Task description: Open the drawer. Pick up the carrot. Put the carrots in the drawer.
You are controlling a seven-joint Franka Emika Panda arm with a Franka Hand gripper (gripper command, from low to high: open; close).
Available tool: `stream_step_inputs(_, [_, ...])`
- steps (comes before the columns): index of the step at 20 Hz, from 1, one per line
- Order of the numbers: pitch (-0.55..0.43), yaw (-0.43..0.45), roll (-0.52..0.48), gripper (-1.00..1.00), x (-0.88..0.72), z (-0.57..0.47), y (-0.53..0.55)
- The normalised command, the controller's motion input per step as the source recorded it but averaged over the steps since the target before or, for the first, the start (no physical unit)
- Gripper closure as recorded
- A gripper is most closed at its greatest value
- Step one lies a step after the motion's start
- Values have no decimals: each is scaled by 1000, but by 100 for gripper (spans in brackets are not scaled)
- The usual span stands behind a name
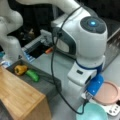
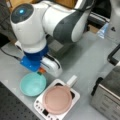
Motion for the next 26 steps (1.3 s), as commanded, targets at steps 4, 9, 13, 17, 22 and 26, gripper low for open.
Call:
stream_step_inputs(4, [-144,-67,-29,100,-589,-8,2])
stream_step_inputs(9, [-167,-59,-2,100,-516,-54,-33])
stream_step_inputs(13, [-184,-33,0,100,-395,-66,-92])
stream_step_inputs(17, [-220,-28,6,100,-447,-63,-137])
stream_step_inputs(22, [-230,-10,7,100,-517,-45,-151])
stream_step_inputs(26, [-221,29,-3,100,-459,-49,-144])
